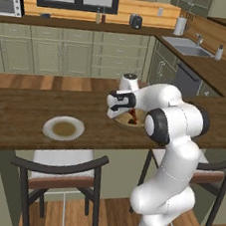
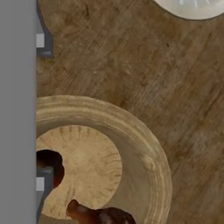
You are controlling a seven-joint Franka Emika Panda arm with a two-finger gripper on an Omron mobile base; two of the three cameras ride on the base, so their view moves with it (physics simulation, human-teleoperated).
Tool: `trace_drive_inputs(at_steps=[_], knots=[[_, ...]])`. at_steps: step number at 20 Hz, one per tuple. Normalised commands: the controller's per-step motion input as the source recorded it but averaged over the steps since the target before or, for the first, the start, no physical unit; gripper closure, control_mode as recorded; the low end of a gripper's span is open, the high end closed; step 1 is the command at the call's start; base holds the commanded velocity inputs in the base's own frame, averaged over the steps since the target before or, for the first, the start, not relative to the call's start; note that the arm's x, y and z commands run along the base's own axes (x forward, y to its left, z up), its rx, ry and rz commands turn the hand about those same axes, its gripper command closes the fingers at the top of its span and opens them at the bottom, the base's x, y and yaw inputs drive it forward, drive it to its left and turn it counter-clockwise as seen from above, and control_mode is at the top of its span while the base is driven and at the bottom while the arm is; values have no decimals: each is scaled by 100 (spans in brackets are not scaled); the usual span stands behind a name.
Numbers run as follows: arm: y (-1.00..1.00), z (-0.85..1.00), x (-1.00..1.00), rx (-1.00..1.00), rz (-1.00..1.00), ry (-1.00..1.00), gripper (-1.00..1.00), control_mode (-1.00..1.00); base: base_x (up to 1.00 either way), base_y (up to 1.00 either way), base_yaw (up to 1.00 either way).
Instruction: Pick the chicken drumstick and bell pepper from their plates and place them in the bowl. Then put the bowl in the fridge.
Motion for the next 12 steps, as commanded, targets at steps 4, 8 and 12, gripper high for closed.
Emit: trace_drive_inputs(at_steps=[4, 8, 12], knots=[[0, -4, 3, -4, 0, 8, -100, -100, 0, 0, 0], [0, -27, 33, -1, 0, 16, -100, -100, 0, 0, 0], [0, -29, 35, -1, 0, 12, -100, -100, 0, 0, 0]])
